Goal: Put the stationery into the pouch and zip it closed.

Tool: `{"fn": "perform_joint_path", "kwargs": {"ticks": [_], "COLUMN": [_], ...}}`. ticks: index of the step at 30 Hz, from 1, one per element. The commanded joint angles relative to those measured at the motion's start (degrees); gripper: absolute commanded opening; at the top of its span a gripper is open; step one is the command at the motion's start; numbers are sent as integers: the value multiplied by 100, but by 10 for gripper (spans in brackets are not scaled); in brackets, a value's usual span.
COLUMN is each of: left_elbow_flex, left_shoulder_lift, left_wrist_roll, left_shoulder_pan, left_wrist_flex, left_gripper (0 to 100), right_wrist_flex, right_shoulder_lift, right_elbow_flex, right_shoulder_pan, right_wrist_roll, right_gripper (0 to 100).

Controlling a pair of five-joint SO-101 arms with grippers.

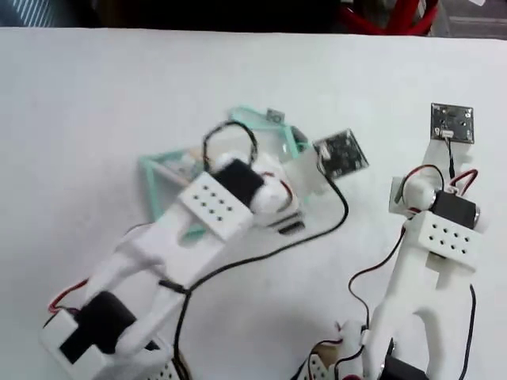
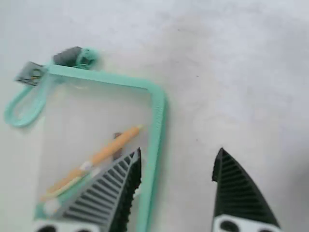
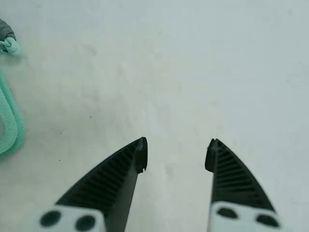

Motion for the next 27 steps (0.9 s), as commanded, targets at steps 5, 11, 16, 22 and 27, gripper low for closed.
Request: {"fn": "perform_joint_path", "kwargs": {"ticks": [5,11,16,22,27], "left_elbow_flex": [-1890,26,1222,448,-598], "left_shoulder_lift": [-848,-66,1253,2448,3363], "left_wrist_roll": [-114,-79,642,870,1547], "left_shoulder_pan": [-3626,-5226,-5358,-4831,-4382], "left_wrist_flex": [905,703,-1073,-993,-993], "left_gripper": [15,25,24,24,24], "right_wrist_flex": [40,22,13,-760,-1279], "right_shoulder_lift": [-171,-198,-171,-189,-198], "right_elbow_flex": [44,369,440,1301,1679], "right_shoulder_pan": [-92,-673,-1130,-1147,-1147], "right_wrist_roll": [-26,-914,-1064,-1081,-1055], "right_gripper": [193,125,20,24,24]}}
